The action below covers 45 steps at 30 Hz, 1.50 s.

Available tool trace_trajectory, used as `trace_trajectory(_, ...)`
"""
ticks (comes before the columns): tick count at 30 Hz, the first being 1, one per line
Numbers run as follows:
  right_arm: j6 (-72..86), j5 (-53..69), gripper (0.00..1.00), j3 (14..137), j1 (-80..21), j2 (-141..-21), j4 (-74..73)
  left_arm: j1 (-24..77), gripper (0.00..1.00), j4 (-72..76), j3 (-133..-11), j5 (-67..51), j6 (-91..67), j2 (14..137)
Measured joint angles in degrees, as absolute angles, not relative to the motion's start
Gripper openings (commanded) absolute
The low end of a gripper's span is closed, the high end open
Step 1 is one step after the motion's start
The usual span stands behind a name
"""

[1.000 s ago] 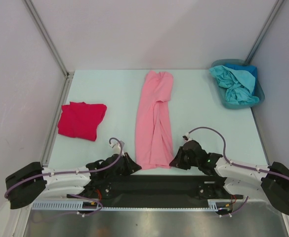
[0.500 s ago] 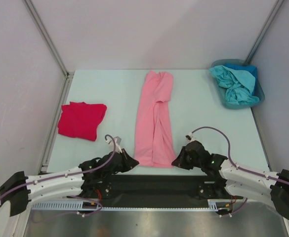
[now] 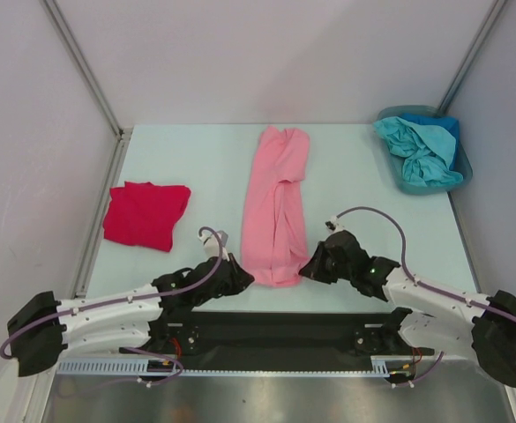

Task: Fold and stack the t-shirts
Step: Fold the tshirt

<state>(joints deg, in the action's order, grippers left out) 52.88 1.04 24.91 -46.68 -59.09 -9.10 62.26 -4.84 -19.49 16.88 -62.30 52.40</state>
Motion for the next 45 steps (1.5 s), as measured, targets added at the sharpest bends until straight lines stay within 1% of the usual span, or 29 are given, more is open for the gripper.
trace_trajectory(6, 49.8, 2.9, 0.00, 30.7, -41.5, -61.8, -8.9, 55.2, 0.02, -6.2, -23.8, 16.6, -57.6, 51.7)
trace_trajectory(15, 46.9, 6.0, 0.00, 34.3, -36.3, -66.0, -8.2, 46.6, 0.02, -7.2, -30.4, 15.6, -51.0, 52.8)
trace_trajectory(24, 45.1, 9.1, 0.00, 37.8, -32.7, -76.5, -3.6, 42.2, 0.02, -2.2, -32.4, 12.2, -47.3, 65.3)
trace_trajectory(30, 43.8, 11.1, 0.00, 44.5, -30.0, -84.4, -0.9, 39.7, 0.02, 0.2, -36.9, 10.6, -45.4, 72.8)
trace_trajectory(37, 42.9, 12.6, 0.00, 51.0, -27.9, -89.6, 1.2, 37.3, 0.02, 2.7, -44.1, 9.1, -43.4, 79.8)
trace_trajectory(45, 42.8, 14.3, 0.00, 52.4, -25.5, -94.8, 3.2, 33.8, 0.01, 4.6, -48.5, 6.7, -42.2, 87.2)
